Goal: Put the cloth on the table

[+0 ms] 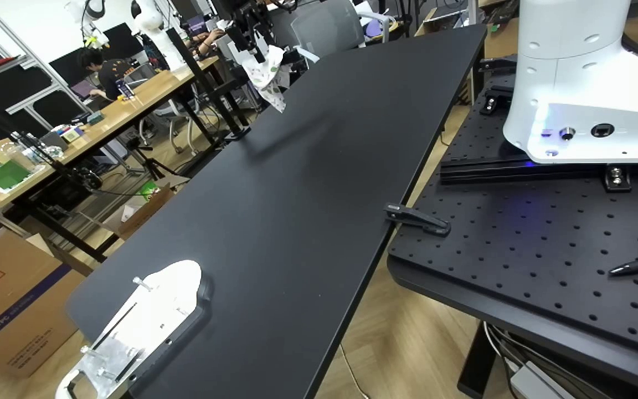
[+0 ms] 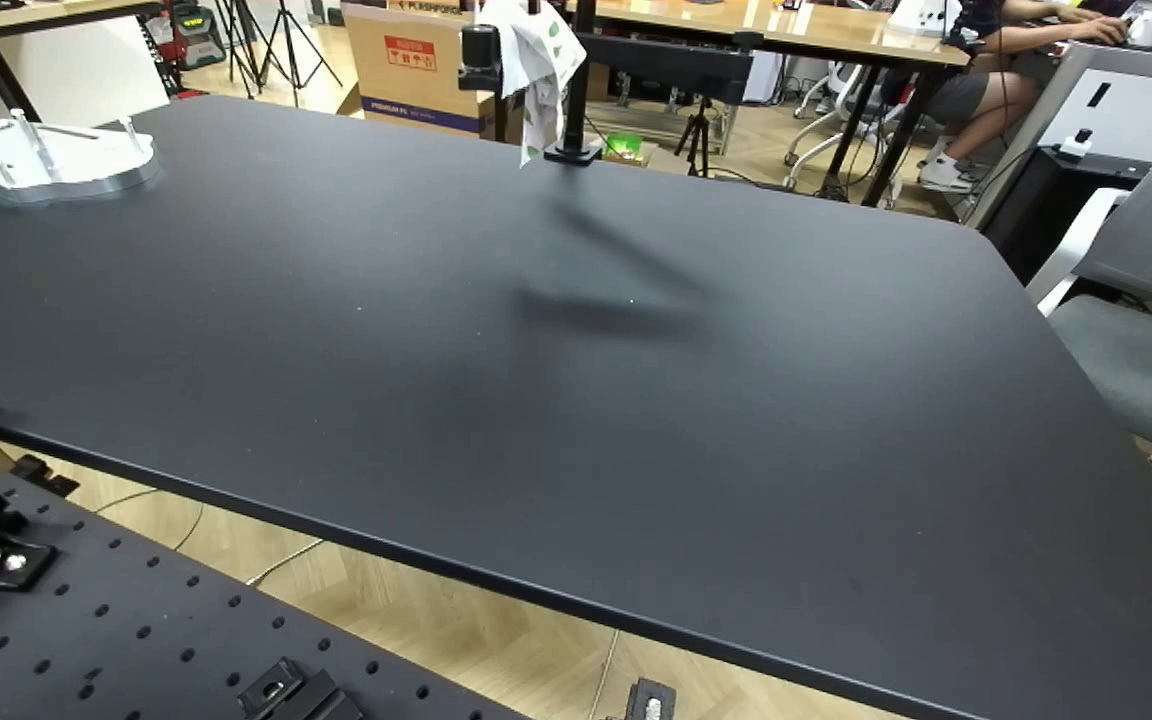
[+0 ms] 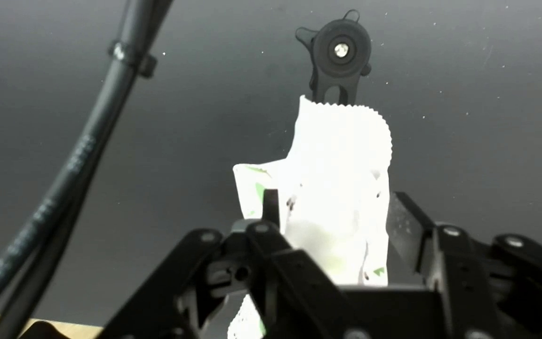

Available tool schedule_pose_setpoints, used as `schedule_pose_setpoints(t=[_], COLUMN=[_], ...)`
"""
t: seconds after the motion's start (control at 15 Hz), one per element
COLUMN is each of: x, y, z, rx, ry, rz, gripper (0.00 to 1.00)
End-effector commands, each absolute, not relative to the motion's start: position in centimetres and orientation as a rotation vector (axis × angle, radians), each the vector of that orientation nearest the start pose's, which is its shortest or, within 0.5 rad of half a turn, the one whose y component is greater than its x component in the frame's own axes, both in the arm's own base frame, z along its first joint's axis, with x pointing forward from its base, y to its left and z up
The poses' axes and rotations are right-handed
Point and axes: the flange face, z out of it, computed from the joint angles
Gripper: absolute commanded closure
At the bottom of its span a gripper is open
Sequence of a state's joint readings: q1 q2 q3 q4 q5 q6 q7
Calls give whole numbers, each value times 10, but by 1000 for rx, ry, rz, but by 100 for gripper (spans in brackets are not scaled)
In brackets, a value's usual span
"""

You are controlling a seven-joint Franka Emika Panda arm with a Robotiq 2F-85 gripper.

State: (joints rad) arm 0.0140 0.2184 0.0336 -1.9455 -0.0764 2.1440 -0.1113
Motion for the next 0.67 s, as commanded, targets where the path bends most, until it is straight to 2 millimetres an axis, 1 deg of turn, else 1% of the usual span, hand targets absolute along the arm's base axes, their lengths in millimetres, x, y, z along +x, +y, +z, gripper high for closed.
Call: schedule_pose_setpoints(t=[0.0,0.27,0.33,0.6], x=[607,608,607,602], y=[24,21,20,12], z=[375,381,383,393], rx=[-3175,-3176,-3177,-3178], ry=[-286,-283,-281,-244], rz=[35,17,12,0], gripper=[69,95,99,100])
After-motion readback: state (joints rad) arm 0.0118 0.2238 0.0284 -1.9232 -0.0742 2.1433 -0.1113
